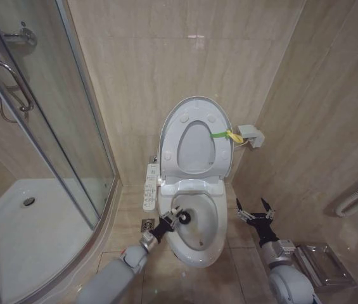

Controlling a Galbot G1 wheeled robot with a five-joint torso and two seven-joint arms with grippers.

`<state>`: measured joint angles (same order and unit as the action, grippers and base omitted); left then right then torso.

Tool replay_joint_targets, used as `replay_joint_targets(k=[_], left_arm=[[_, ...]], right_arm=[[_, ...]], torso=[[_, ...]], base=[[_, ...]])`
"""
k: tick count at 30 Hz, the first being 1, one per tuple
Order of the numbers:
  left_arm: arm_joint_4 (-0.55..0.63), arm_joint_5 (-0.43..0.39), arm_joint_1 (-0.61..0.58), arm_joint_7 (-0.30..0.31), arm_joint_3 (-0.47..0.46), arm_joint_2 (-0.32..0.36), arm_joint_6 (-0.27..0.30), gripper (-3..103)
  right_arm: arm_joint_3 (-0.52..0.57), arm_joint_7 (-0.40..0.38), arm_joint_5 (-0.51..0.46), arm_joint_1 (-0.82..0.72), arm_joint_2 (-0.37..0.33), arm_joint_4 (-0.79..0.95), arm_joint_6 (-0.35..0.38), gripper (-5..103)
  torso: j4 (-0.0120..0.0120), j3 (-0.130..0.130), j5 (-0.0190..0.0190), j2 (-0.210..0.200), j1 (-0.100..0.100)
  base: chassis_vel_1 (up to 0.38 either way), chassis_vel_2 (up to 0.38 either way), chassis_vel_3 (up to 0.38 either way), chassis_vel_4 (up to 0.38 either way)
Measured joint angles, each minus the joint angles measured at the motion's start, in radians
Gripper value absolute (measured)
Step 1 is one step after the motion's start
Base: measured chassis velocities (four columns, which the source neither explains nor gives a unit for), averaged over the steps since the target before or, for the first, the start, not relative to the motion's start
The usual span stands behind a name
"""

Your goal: Open the toilet lid, clean the toilet bowl with a toilet brush, close the toilet lid, and flush.

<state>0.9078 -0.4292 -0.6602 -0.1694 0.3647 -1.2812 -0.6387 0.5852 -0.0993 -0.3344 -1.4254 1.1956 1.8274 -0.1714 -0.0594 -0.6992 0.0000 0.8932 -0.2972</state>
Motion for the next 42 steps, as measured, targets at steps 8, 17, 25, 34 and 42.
replay_joint_targets(k=[8, 17, 25, 34, 42], left_arm=[[-0.024, -0.045, 0.02, -0.02, 0.006, -0.016, -0.005, 19], [-0.061, -0.104, 0.044, -0.056, 0.023, -0.039, -0.026, 19], [0.187, -0.108, -0.001, 0.047, 0.066, 0.013, 0.064, 19], [0.387, -0.095, -0.062, 0.102, 0.126, 0.04, 0.108, 19], [0.359, -0.083, -0.071, 0.08, 0.144, 0.026, 0.103, 19]], right_arm=[[0.0, 0.0, 0.0, 0.0, 0.0, 0.0, 0.0, 100], [0.0, 0.0, 0.0, 0.0, 0.0, 0.0, 0.0, 100], [0.0, 0.0, 0.0, 0.0, 0.0, 0.0, 0.0, 100], [0.0, 0.0, 0.0, 0.0, 0.0, 0.0, 0.0, 100], [0.0, 0.0, 0.0, 0.0, 0.0, 0.0, 0.0, 100]], torso=[[-0.0001, 0.0, -0.0001, 0.0, 0.0], [-0.0001, 0.0, 0.0, 0.0, 0.0], [-0.0001, 0.0, 0.0001, 0.0, 0.0], [-0.0001, 0.0, 0.0001, 0.0, 0.0], [0.0, 0.0, 0.0001, 0.0, 0.0]], base=[[0.0, 0.0, 0.0, 0.0], [0.0, 0.0, 0.0, 0.0], [0.0, 0.0, 0.0, 0.0], [0.0, 0.0, 0.0, 0.0], [0.0, 0.0, 0.0, 0.0]])
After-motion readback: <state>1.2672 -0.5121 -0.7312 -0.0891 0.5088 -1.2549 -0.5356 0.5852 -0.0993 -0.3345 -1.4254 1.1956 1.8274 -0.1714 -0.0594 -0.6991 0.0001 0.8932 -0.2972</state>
